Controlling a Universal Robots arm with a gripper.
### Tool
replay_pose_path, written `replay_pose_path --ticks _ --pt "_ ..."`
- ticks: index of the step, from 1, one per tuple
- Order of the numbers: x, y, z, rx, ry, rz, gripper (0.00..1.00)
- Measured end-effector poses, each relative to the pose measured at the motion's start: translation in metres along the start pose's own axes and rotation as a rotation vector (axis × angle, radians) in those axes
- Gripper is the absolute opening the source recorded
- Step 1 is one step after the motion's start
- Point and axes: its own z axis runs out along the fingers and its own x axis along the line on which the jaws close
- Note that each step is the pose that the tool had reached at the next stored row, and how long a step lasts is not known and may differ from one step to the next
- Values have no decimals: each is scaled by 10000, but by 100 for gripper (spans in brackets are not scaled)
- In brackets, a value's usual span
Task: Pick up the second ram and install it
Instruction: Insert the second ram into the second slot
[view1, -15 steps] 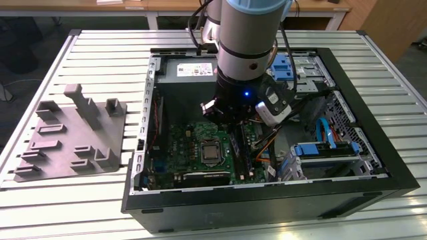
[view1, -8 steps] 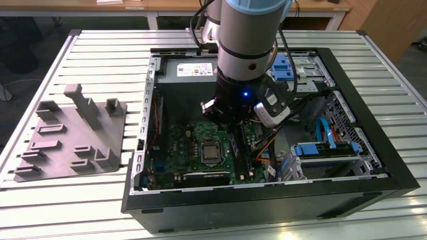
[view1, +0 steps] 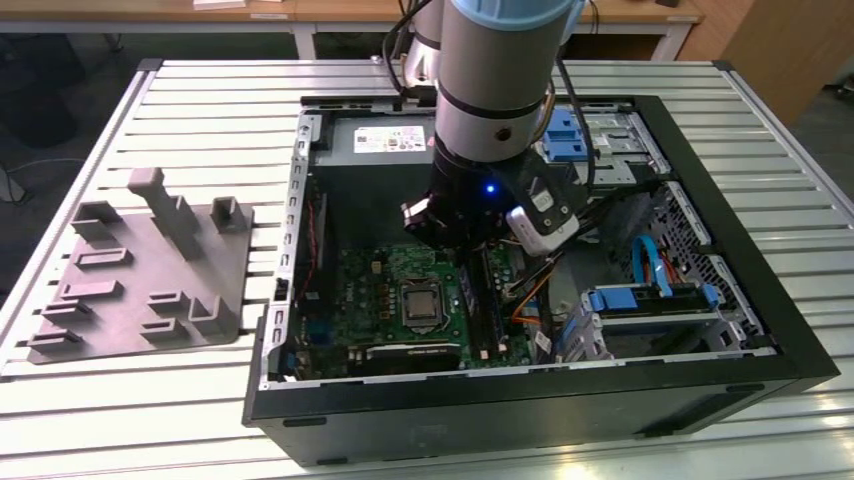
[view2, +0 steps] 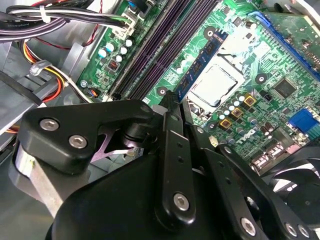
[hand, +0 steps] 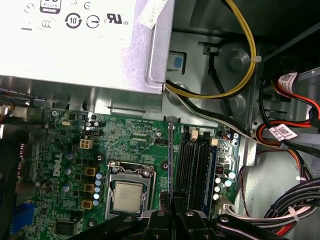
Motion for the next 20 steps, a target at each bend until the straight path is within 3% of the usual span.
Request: replay_pose_path --ticks 6,20 --pt "0 0 2 2 0 2 14" --pt "-9 -50 99 60 -17 379 14"
